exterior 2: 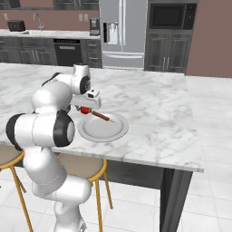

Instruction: Place one cooked food and one vegetable from the large plate to each tupperware container.

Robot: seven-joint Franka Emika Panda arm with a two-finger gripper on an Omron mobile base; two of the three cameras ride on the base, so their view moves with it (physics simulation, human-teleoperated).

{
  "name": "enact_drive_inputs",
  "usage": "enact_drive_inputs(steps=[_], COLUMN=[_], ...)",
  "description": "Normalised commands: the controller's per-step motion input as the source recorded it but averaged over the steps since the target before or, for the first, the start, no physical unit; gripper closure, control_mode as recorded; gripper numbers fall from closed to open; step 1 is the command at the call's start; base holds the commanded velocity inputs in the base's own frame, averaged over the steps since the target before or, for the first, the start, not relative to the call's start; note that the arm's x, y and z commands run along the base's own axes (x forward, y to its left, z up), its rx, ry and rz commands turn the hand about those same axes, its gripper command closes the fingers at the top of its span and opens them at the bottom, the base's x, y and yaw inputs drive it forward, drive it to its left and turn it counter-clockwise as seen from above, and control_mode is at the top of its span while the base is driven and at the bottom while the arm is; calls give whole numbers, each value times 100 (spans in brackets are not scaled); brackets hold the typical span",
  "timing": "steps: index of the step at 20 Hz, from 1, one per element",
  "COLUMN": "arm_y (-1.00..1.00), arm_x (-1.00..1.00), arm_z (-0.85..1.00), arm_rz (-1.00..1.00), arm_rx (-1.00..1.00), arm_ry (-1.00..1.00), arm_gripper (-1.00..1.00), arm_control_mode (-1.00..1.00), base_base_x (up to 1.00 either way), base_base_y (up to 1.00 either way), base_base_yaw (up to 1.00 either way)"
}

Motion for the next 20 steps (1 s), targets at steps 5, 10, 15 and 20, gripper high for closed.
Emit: enact_drive_inputs(steps=[5,10,15,20], arm_y=[0,0,-2,0], arm_x=[-100,-86,-8,0], arm_z=[74,27,-5,0], arm_rz=[1,0,0,0], arm_rx=[4,-2,-1,0], arm_ry=[0,0,0,0], arm_gripper=[100,100,100,100], arm_control_mode=[-100,-100,-100,-100], base_base_x=[0,0,0,0], base_base_y=[0,0,0,0], base_base_yaw=[0,0,0,0])
